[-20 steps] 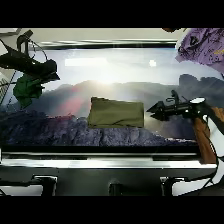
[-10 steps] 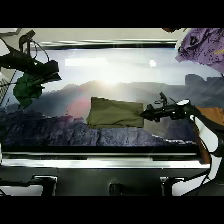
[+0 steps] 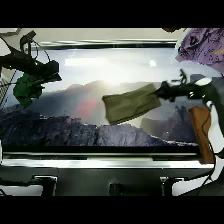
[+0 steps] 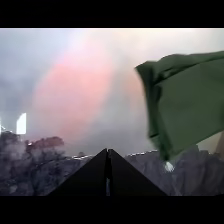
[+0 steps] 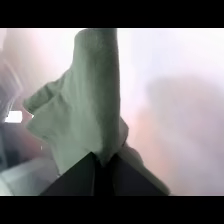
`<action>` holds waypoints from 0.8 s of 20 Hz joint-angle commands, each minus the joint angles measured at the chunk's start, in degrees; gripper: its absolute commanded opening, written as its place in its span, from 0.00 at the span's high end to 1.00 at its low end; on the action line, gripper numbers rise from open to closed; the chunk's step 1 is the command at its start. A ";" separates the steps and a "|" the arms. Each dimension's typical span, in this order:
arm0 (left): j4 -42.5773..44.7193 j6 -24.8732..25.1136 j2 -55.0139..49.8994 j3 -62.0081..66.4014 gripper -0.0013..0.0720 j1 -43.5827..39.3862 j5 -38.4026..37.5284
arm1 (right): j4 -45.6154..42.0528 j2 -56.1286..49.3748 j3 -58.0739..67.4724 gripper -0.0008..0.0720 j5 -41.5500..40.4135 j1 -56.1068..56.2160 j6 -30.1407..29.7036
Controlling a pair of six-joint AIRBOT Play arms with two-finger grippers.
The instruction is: Fold the clothes and pants, and hang the long-sleeved shirts on hangers.
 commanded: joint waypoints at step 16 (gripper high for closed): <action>-3.08 -1.68 0.13 -0.02 0.96 -0.02 -0.11 | -24.57 4.09 26.75 0.96 6.34 -25.20 30.05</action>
